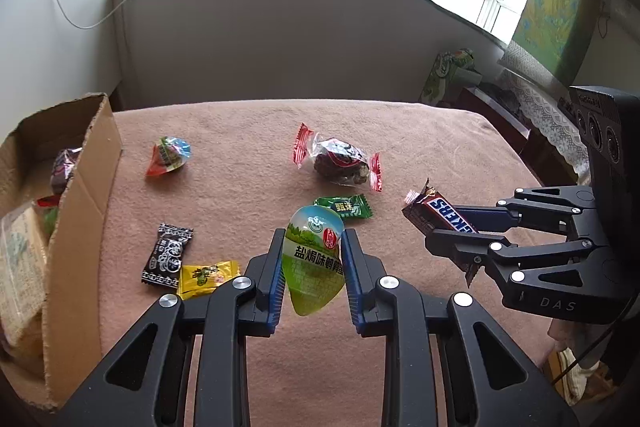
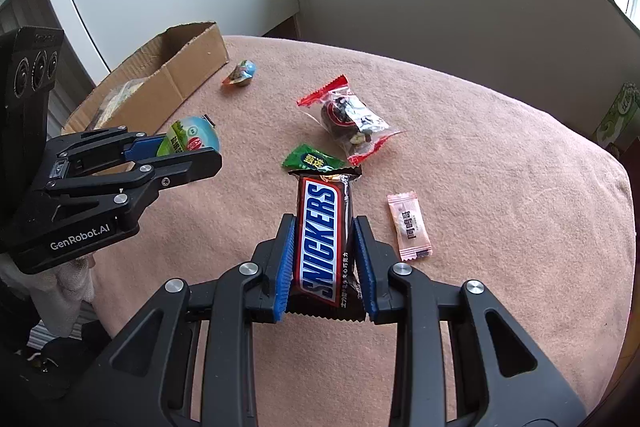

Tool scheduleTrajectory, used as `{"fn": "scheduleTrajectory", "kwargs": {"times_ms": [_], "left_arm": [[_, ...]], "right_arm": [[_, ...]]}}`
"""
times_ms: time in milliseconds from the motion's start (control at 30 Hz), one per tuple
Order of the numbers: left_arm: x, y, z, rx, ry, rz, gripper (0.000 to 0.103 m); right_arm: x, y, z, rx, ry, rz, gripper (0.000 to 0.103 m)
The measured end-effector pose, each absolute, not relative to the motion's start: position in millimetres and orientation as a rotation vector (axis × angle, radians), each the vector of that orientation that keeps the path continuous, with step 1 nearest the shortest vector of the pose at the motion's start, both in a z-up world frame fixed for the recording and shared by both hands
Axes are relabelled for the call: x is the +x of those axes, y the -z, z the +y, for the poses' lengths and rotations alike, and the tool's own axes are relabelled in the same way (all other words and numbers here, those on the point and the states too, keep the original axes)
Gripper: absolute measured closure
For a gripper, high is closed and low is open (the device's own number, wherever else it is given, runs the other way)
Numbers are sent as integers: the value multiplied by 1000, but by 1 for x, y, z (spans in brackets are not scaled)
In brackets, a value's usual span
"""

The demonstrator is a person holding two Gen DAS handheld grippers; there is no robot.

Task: Organize snacks
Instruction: 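Carry the Snickers bar and green jelly cup in both grippers over the box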

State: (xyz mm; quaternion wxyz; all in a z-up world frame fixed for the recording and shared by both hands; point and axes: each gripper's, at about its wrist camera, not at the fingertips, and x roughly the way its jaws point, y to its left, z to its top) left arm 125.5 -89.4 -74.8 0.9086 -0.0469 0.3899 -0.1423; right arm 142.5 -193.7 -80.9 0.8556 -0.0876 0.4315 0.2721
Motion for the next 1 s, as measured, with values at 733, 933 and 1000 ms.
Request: {"fn": "scheduleTrajectory", "kwargs": {"times_ms": [733, 933, 1000], "left_arm": [[87, 36, 30, -245, 98, 678, 78], [85, 32, 66, -253, 28, 665, 78], [87, 30, 76, -247, 7, 663, 78]], "right_arm": [[157, 18, -95, -251, -688, 766, 73], [164, 11, -48, -286, -744, 751, 73], [166, 10, -32, -292, -765, 749, 73]]}}
